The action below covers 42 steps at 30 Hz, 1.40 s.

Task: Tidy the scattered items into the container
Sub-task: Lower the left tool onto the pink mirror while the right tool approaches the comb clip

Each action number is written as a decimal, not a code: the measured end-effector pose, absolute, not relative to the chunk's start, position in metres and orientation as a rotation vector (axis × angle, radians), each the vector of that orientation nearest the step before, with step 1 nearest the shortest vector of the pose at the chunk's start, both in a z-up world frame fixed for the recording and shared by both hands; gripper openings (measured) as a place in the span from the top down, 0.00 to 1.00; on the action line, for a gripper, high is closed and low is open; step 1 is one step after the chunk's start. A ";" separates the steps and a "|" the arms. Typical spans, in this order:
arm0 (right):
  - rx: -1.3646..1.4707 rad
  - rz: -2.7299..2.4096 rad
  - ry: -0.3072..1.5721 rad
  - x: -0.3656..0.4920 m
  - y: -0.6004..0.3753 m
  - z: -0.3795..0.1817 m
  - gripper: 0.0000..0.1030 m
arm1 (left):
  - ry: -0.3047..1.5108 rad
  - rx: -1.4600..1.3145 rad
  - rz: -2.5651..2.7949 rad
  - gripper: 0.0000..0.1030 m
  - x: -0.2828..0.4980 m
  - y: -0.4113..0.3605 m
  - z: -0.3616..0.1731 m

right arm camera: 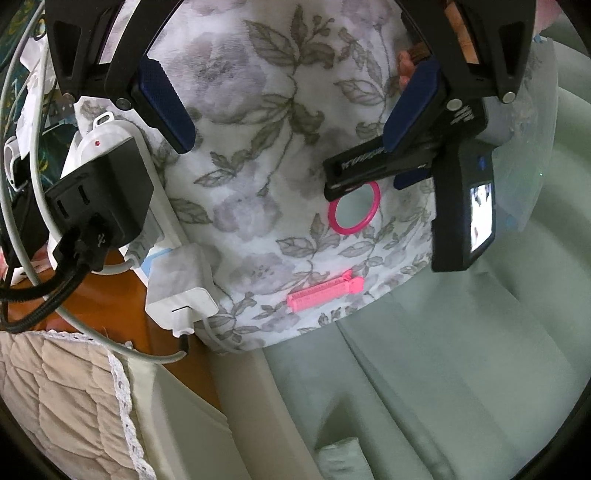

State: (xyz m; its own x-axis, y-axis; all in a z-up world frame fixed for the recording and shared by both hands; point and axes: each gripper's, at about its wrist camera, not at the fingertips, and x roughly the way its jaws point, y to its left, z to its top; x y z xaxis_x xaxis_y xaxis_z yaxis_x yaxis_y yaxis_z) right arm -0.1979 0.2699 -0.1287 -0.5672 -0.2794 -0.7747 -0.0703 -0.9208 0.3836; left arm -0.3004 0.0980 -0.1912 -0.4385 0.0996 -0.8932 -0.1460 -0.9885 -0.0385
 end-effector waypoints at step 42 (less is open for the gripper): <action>1.317 -2.658 -0.252 -0.349 0.207 -0.137 0.00 | -0.119 -1.588 2.723 0.35 -0.315 -0.019 -0.186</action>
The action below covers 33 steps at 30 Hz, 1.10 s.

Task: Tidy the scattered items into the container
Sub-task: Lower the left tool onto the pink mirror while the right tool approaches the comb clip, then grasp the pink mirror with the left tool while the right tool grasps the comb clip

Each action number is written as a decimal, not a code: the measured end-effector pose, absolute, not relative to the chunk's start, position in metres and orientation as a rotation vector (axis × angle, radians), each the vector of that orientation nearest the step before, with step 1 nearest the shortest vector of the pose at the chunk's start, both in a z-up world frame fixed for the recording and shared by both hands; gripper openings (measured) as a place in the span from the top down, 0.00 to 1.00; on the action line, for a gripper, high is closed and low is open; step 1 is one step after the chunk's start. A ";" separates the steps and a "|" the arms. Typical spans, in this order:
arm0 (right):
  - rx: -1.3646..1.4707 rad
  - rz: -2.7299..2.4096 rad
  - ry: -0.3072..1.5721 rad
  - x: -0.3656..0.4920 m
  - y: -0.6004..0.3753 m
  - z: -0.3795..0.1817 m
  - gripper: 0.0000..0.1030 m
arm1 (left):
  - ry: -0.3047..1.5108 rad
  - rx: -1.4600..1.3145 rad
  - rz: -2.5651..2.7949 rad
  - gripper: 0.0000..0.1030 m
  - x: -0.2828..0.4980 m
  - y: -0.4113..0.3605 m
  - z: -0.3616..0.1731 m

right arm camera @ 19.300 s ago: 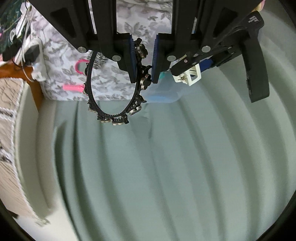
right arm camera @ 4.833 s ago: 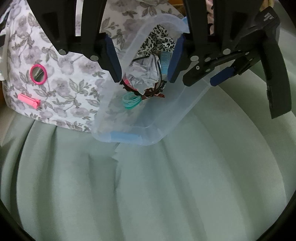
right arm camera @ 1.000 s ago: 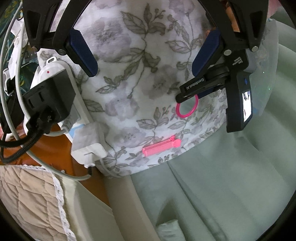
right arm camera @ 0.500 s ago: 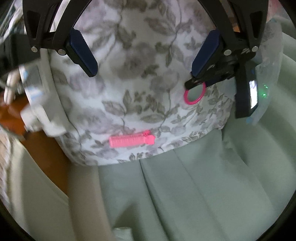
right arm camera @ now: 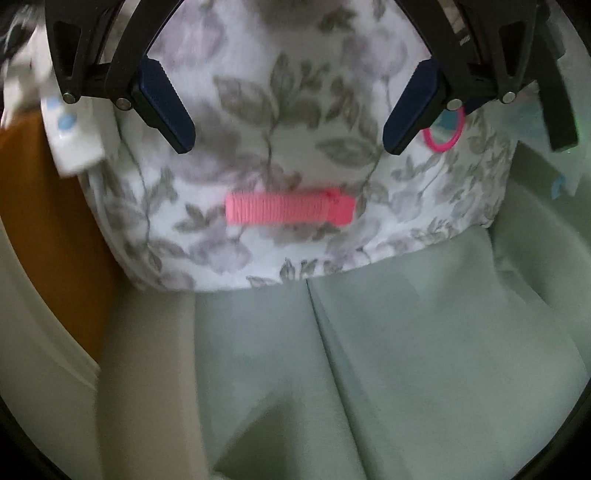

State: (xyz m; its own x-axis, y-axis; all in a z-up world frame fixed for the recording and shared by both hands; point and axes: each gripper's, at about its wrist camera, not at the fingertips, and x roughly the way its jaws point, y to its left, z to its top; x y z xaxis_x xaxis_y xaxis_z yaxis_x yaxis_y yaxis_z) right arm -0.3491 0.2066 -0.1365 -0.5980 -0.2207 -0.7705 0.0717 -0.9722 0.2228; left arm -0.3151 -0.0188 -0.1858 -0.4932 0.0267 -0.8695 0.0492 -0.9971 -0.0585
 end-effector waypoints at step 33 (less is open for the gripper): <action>1.444 -2.456 0.474 -0.435 0.154 -0.174 0.47 | 0.211 1.551 -2.719 0.35 -0.337 -0.030 -0.186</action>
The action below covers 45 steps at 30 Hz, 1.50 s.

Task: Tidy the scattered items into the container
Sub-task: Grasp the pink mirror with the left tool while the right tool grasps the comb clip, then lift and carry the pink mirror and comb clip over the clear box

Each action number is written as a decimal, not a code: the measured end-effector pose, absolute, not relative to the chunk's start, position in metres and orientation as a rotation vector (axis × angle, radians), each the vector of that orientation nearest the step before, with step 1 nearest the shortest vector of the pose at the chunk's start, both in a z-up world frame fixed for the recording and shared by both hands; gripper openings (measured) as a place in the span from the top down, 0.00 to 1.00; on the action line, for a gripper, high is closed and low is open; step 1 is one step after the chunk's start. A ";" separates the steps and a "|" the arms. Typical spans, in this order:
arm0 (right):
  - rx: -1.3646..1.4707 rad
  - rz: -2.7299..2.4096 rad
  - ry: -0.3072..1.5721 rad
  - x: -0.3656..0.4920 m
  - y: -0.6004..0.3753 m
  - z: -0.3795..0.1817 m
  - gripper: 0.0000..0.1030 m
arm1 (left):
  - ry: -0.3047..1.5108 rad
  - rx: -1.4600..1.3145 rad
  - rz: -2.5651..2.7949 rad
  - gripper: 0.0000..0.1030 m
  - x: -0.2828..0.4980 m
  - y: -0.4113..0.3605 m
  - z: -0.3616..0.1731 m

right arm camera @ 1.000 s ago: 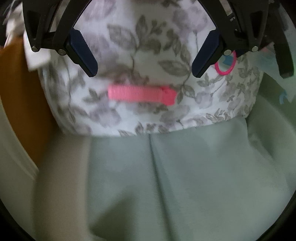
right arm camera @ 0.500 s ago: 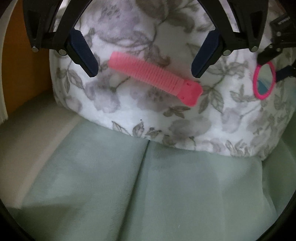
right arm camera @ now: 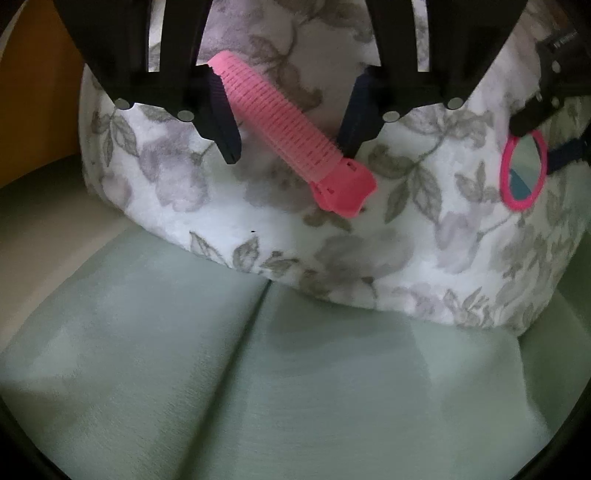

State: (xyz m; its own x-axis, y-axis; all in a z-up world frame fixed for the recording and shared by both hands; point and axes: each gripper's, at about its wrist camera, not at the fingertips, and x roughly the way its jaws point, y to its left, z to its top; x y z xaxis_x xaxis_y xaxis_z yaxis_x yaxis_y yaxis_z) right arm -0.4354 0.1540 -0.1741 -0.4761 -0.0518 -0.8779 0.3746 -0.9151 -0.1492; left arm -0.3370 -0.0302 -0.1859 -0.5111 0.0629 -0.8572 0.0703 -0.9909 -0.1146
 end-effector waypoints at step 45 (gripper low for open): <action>1.353 -2.552 -0.267 -0.241 0.216 -0.071 0.67 | 0.262 1.535 -2.851 0.32 -0.229 -0.008 -0.101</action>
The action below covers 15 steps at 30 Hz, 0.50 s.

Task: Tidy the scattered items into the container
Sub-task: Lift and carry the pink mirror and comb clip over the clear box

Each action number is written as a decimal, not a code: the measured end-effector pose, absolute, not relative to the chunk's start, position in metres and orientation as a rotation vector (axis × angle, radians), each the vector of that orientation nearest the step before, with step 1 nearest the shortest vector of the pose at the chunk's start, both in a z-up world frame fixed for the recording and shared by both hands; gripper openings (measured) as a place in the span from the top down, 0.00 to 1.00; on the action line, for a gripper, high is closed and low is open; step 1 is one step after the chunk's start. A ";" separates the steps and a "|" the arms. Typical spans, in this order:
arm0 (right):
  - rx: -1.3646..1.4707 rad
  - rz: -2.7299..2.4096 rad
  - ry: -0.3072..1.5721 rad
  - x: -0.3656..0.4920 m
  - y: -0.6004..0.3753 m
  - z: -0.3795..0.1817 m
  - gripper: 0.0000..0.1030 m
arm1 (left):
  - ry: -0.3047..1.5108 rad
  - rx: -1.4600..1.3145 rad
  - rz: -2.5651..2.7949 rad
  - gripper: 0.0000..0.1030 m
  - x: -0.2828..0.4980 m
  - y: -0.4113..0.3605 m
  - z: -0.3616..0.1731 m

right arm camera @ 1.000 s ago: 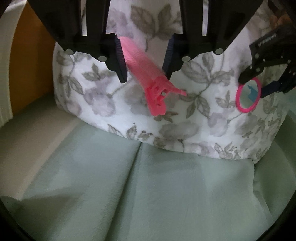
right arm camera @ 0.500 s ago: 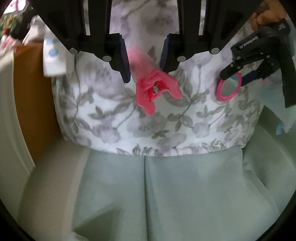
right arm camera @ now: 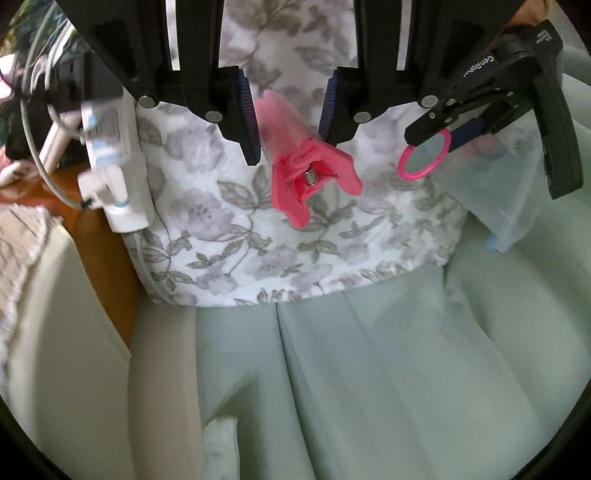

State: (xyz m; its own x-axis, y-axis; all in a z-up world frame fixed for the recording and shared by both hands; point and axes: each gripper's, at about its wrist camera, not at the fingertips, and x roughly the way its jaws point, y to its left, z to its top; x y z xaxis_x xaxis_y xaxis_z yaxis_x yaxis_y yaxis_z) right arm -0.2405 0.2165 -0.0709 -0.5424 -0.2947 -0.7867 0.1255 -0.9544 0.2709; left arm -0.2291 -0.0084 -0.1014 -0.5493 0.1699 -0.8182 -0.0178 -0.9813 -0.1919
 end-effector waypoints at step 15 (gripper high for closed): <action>1.128 -2.607 -0.353 -0.161 0.204 0.001 0.67 | -0.321 -1.149 2.771 0.32 -0.151 -0.039 -0.006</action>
State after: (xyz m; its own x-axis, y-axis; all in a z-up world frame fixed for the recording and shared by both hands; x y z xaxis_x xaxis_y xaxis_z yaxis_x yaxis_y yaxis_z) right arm -0.1608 0.2041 0.0006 -0.6568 -0.3460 -0.6700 0.1553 -0.9315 0.3288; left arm -0.1511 -0.0390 -0.0060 -0.7031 0.1948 -0.6839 -0.0334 -0.9697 -0.2419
